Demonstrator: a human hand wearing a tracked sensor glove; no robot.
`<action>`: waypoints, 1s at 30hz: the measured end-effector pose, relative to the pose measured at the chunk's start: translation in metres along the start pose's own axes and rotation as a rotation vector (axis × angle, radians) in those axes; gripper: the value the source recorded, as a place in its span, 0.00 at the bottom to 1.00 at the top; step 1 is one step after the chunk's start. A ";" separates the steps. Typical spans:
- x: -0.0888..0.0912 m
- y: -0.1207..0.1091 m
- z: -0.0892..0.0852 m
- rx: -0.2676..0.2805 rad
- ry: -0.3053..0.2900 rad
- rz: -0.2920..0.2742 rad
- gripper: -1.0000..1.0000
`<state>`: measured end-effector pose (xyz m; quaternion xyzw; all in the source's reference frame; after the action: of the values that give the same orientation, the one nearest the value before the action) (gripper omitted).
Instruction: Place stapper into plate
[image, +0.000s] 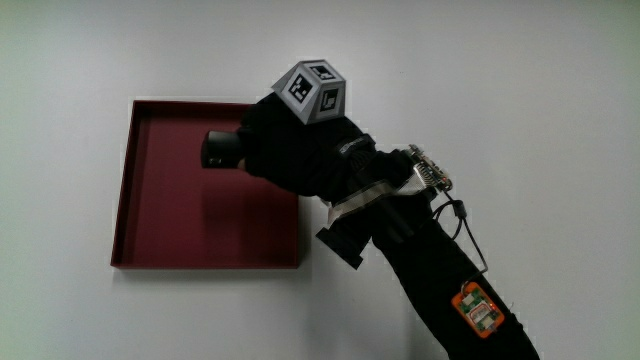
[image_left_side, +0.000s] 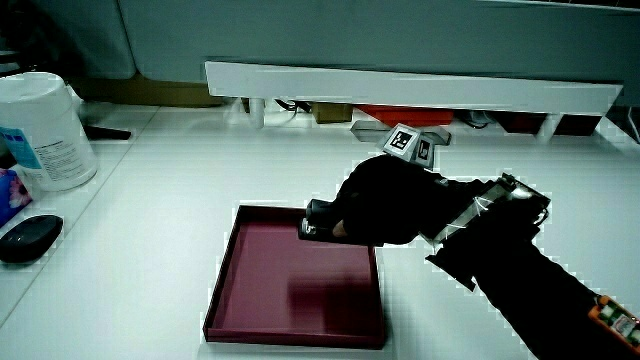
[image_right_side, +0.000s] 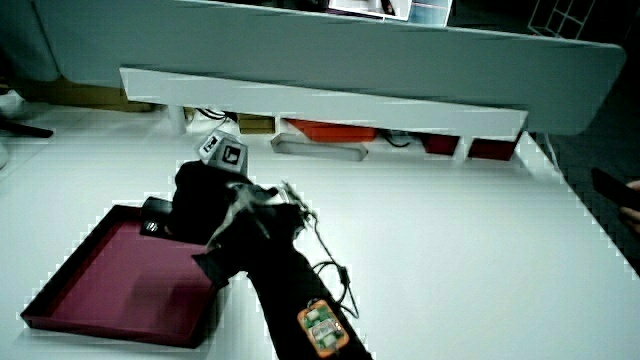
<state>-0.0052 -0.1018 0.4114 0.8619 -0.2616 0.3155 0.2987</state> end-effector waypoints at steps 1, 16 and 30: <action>0.000 0.002 -0.005 -0.013 -0.001 0.005 0.50; 0.009 0.027 -0.062 -0.139 -0.014 -0.028 0.50; 0.023 0.031 -0.077 -0.175 -0.010 -0.063 0.40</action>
<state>-0.0396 -0.0764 0.4865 0.8418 -0.2626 0.2778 0.3812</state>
